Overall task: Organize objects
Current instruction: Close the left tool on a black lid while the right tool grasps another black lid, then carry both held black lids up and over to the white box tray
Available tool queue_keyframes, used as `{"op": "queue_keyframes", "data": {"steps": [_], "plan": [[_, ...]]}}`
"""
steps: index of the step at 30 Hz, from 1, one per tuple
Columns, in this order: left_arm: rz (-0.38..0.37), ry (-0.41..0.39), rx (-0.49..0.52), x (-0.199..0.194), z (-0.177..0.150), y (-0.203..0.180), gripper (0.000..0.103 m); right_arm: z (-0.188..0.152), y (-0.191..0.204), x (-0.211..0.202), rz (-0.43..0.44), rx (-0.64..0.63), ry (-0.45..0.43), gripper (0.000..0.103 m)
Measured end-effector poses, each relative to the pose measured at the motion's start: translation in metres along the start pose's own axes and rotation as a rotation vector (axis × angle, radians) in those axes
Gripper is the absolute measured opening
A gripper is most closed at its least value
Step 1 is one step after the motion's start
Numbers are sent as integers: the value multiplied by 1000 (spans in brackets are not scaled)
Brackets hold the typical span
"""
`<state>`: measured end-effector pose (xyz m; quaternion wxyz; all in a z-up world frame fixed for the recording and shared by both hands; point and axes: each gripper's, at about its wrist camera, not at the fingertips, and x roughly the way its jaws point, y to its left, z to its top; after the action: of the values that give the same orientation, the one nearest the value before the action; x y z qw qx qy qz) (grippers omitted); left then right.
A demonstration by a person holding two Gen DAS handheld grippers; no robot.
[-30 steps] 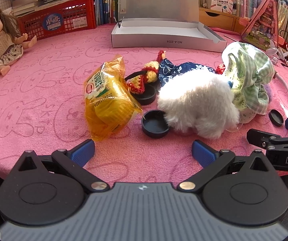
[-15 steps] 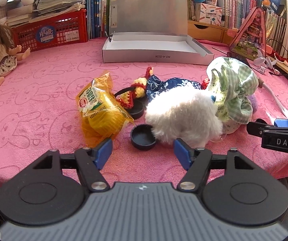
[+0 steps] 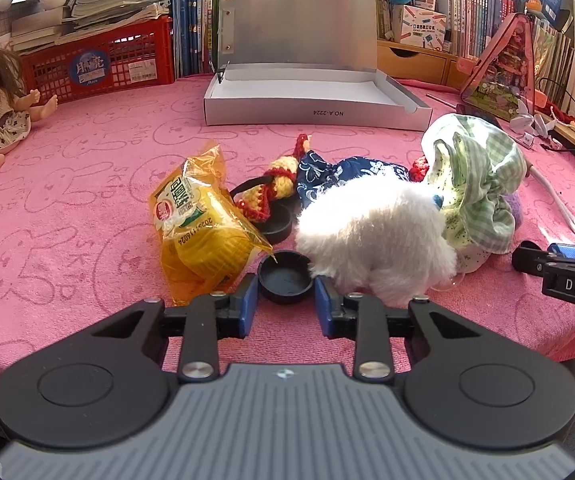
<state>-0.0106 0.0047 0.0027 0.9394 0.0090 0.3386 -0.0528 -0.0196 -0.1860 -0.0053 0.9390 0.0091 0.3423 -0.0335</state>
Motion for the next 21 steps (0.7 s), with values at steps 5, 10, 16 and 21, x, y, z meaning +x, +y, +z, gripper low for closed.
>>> {"op": "queue_keyframes", "data": {"steps": [5,10,16,21], "plan": [[-12,-7,4,3,2,1,37,0,3,0,0,-14,-3,45],[-18,-26,-2,8,3,3,37,1,6,-1,6,-23,-3,37],[-15,-46,1,14,6,2,48,2,7,-2,21,-16,0,36],[-11,-55,-2,18,7,2,61,3,8,-6,32,-12,-10,36]]}}
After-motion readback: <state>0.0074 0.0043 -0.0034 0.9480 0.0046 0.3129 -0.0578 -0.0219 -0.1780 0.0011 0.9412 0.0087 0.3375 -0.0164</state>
